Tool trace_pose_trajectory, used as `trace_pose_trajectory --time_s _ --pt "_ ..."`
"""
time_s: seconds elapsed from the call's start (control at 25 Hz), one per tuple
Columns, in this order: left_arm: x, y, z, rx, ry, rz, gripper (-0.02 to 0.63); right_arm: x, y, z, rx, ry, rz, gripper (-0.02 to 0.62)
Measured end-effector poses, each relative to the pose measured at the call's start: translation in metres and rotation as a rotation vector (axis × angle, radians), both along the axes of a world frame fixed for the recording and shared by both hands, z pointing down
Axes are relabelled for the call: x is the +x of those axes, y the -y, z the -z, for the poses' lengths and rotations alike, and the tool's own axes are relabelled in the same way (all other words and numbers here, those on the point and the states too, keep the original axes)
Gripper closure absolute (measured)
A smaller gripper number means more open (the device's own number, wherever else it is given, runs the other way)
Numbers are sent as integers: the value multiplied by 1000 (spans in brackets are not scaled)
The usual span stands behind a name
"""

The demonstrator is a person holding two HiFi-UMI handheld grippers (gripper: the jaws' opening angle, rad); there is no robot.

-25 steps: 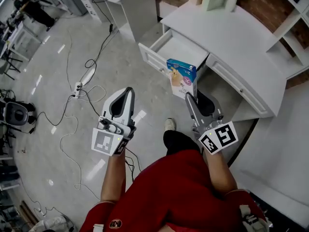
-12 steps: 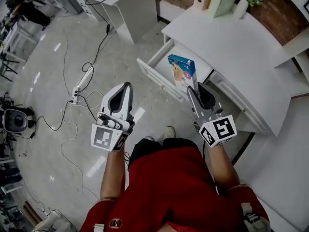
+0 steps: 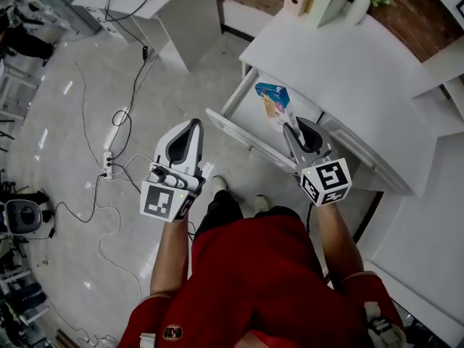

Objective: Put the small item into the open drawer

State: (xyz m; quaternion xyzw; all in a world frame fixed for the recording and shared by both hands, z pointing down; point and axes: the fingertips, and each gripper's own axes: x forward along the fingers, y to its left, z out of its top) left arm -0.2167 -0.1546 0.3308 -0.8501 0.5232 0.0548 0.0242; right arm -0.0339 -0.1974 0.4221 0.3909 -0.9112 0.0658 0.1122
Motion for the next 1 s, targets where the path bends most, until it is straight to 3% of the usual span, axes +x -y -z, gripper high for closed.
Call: trace_pose_trajectory --time_s 0.28,0.48,1.0 --pt "-46 58 -13 -7 -12 -113 606 -35 45 -41 -53 -124 -86 491" --pt "-59 85 -26 -28 -19 -177 606 -52 66 -77 -115 -235 -95 492" --pt "-69 127 -39 -90 -9 -119 606 -54 115 -204 -363 -436 -68 491"
